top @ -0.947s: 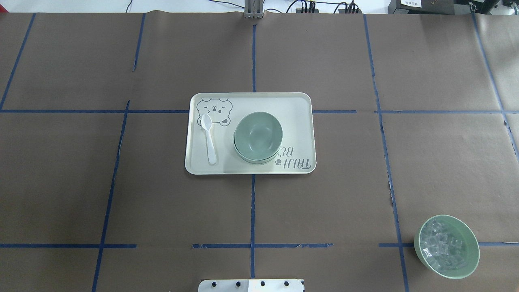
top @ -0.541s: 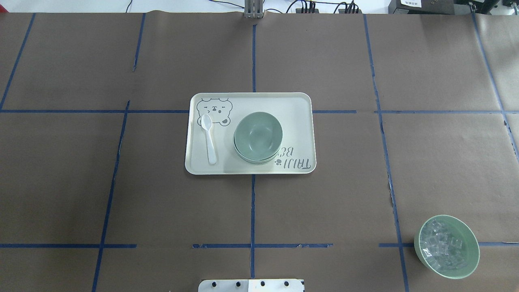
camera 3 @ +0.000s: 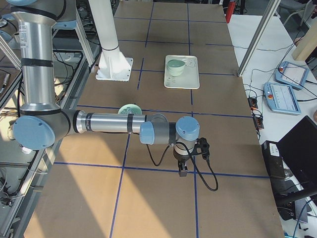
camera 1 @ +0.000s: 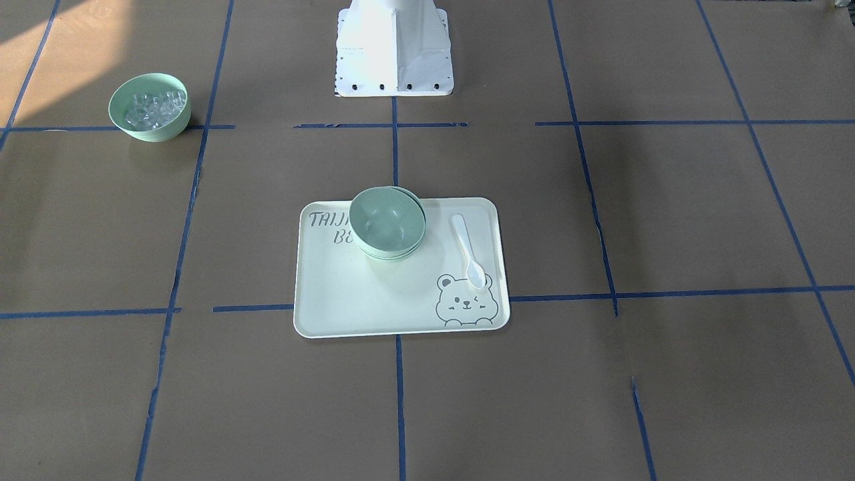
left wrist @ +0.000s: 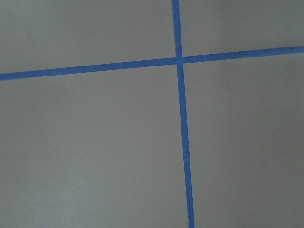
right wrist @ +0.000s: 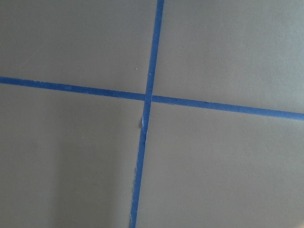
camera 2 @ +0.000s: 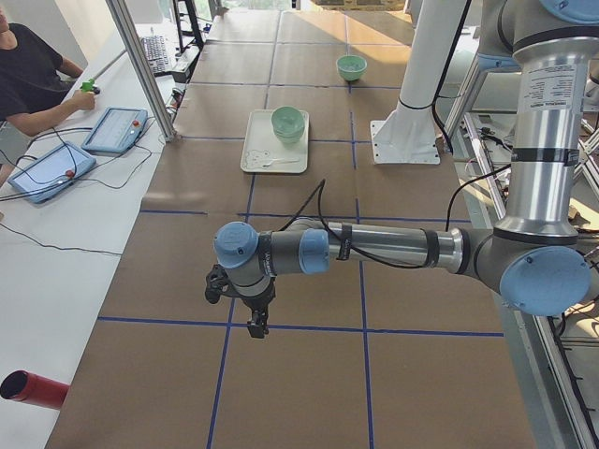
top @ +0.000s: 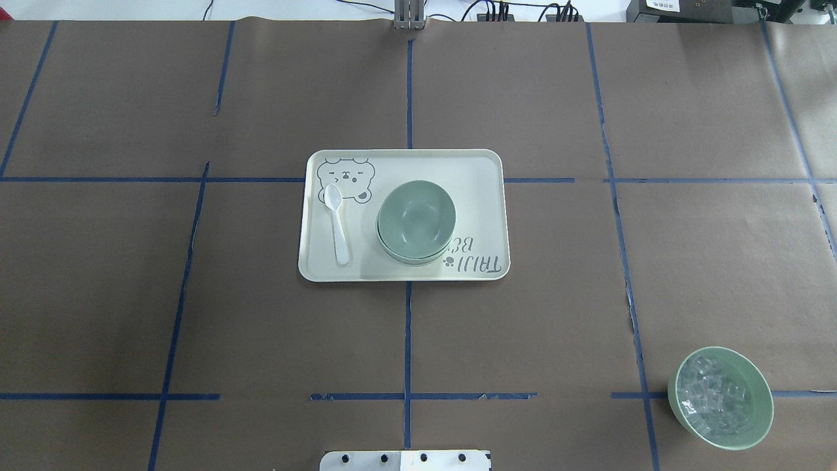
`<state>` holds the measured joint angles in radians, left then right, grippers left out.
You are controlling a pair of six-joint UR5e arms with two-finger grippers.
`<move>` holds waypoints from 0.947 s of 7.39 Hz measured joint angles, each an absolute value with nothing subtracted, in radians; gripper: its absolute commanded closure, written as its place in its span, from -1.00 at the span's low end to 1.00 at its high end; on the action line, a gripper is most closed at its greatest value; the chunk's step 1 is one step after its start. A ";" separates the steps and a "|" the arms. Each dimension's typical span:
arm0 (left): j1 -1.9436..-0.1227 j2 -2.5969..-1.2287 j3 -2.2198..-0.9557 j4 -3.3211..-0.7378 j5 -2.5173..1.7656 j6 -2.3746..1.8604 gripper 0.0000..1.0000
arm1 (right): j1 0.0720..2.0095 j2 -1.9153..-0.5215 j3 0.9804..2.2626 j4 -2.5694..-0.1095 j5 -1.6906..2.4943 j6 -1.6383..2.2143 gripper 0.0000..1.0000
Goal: Stack green bowls together
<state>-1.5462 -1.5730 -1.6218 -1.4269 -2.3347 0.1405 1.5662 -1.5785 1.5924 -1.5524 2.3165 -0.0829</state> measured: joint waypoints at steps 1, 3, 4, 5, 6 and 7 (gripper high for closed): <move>-1.546 -1.573 -1.624 -1.428 -2.335 0.141 -1.00 | 1.566 -1.579 1.592 -1.552 2.317 -0.083 -1.00; -1.547 -1.572 -1.627 -1.438 -2.335 0.141 -1.00 | 1.566 -1.577 1.594 -1.552 2.318 -0.083 -1.00; -1.548 -1.573 -1.627 -1.443 -2.335 0.141 -1.00 | 1.566 -1.576 1.594 -1.552 2.318 -0.083 -1.00; -1.552 -1.577 -1.628 -1.446 -2.336 0.140 -1.00 | 1.566 -1.575 1.594 -1.552 2.317 -0.083 -1.00; -1.559 -1.579 -1.629 -1.453 -2.336 0.139 -1.00 | 1.566 -1.574 1.594 -1.552 2.317 -0.082 -1.00; -1.565 -1.580 -1.629 -1.466 -2.336 0.139 -1.00 | 1.566 -1.572 1.594 -1.552 2.318 -0.082 -1.00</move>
